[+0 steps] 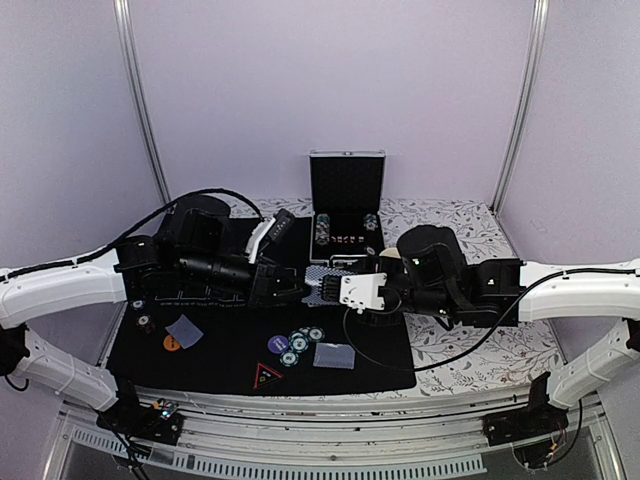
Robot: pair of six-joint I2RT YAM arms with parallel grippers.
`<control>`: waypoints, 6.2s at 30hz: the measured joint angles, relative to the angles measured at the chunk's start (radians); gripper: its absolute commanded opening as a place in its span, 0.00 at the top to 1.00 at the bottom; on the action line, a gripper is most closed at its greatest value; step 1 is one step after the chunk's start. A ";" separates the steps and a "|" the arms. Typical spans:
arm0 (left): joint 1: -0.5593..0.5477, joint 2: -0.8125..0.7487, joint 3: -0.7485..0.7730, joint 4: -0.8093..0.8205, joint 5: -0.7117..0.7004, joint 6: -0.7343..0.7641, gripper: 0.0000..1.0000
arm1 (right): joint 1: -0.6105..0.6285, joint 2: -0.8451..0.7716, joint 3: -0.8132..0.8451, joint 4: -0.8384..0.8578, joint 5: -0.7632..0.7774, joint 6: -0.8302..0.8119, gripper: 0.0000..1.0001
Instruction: Distribute texas hold em gaming equipment
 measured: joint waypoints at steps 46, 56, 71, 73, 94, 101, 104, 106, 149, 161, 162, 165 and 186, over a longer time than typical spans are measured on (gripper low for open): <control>0.021 -0.108 -0.023 -0.042 0.008 0.008 1.00 | -0.017 -0.005 -0.016 0.014 0.000 0.007 0.45; 0.112 -0.241 -0.029 -0.117 -0.031 0.003 1.00 | -0.034 -0.014 -0.032 0.029 -0.001 0.021 0.45; 0.567 -0.317 -0.275 -0.486 -0.043 0.046 1.00 | -0.035 -0.018 -0.040 0.031 -0.018 0.021 0.45; 0.569 -0.286 -0.214 -0.547 -0.090 0.079 1.00 | -0.035 -0.023 -0.047 0.037 -0.022 0.021 0.46; 0.505 0.055 -0.016 -0.864 -0.343 0.212 1.00 | -0.035 -0.061 -0.080 0.059 -0.031 0.018 0.45; 0.485 0.100 -0.016 -0.878 -0.379 0.206 1.00 | -0.035 -0.084 -0.090 0.060 -0.031 0.021 0.45; 0.485 0.146 -0.016 -0.887 -0.410 0.195 1.00 | -0.035 -0.084 -0.093 0.060 -0.031 0.021 0.45; 0.485 0.182 -0.016 -0.898 -0.431 0.185 1.00 | -0.035 -0.084 -0.093 0.060 -0.031 0.021 0.45; 0.504 0.326 0.052 -0.997 -0.689 0.069 0.63 | -0.035 -0.101 -0.093 0.059 -0.031 0.018 0.45; 0.404 0.330 0.114 -0.940 -0.653 0.079 0.68 | -0.035 -0.110 -0.093 0.058 -0.031 0.018 0.45; 0.372 0.335 0.117 -0.911 -0.631 0.084 0.68 | -0.035 -0.110 -0.093 0.058 -0.031 0.018 0.45; 0.309 0.384 0.119 -0.830 -0.591 0.102 0.66 | -0.035 -0.110 -0.093 0.058 -0.031 0.020 0.45; 0.259 0.584 0.085 -0.825 -0.800 0.022 0.62 | -0.035 -0.109 -0.093 0.042 -0.031 0.033 0.45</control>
